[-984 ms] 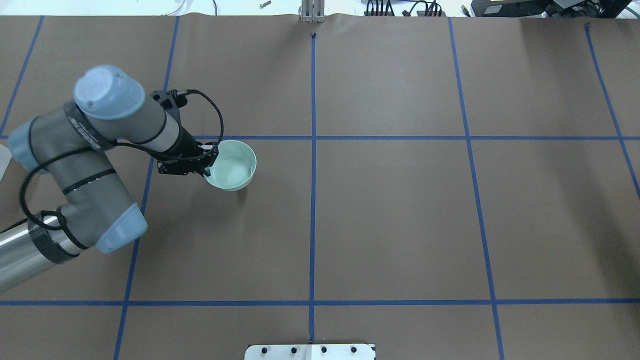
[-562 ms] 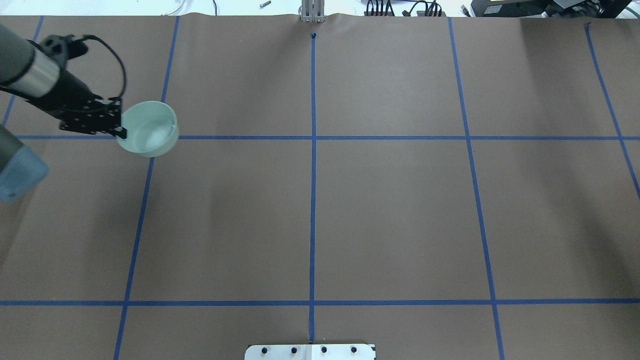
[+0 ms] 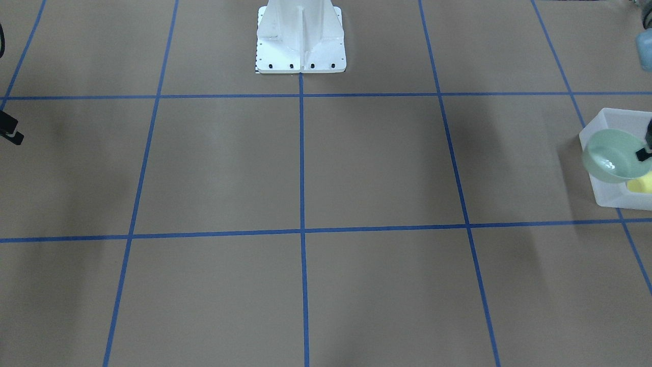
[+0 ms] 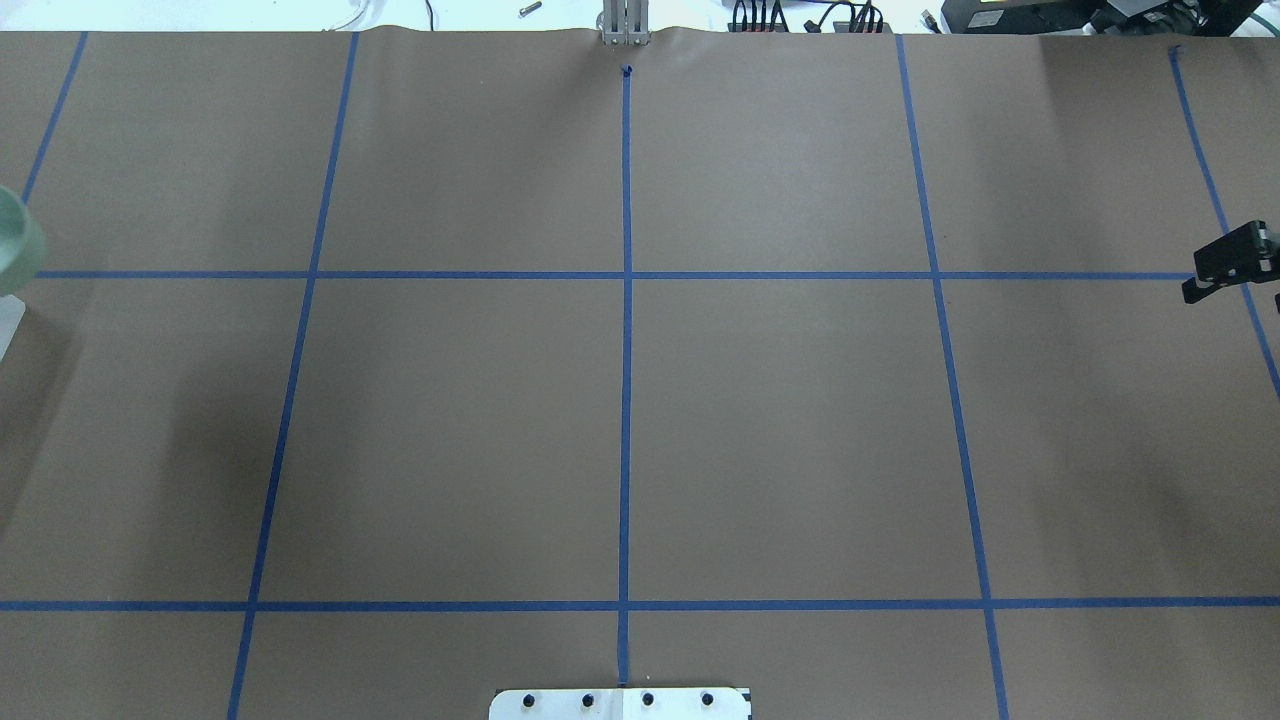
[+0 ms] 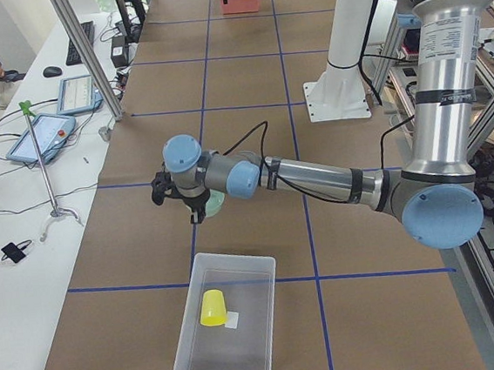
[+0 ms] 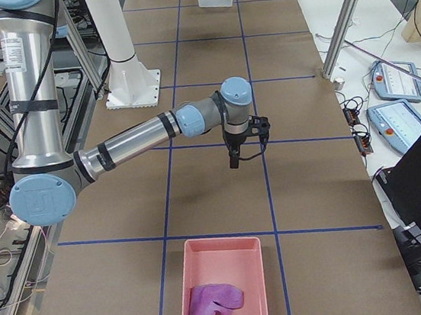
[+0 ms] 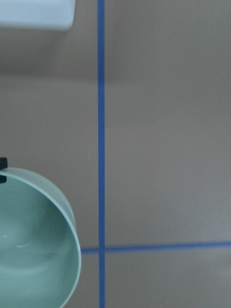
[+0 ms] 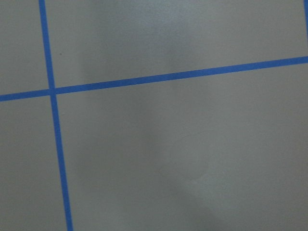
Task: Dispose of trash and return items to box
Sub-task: 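Lift the green bowl with the left gripper and place it in the clear box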
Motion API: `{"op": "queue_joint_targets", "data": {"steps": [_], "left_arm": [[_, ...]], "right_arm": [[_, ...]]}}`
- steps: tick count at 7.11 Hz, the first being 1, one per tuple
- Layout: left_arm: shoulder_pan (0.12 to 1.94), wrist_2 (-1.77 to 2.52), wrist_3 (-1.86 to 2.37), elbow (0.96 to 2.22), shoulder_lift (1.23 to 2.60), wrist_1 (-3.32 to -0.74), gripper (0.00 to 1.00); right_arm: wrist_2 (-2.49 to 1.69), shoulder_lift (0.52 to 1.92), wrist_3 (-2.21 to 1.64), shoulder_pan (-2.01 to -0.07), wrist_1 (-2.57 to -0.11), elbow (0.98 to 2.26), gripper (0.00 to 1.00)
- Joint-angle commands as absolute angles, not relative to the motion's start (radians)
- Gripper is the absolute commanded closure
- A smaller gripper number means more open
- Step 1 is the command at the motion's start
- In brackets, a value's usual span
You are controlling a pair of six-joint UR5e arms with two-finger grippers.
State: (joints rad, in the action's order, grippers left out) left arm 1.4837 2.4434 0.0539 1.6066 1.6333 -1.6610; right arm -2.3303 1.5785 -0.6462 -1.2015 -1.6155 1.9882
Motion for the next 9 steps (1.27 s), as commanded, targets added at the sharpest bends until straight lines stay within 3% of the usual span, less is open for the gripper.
{"op": "queue_joint_targets", "data": {"steps": [1, 4, 7, 9], "left_arm": [[1.594, 2.441, -0.272, 1.388, 1.640, -1.657, 1.00], [1.655, 2.439, -0.403, 1.128, 1.646, -1.849, 1.00], [1.689, 2.437, -0.474, 1.002, 1.675, -1.902, 1.00], [1.689, 2.437, -0.472, 0.849, 1.735, -1.988, 1.00]], "right_arm": [[-2.329, 1.565, -0.703, -1.167, -1.611, 2.009, 0.00], [-2.321, 1.568, -0.703, -1.163, -1.611, 2.011, 0.00], [-2.321, 1.575, -0.703, -1.163, -1.611, 2.013, 0.00], [-2.319, 1.575, -0.703, -1.163, -1.611, 2.017, 0.00]]}}
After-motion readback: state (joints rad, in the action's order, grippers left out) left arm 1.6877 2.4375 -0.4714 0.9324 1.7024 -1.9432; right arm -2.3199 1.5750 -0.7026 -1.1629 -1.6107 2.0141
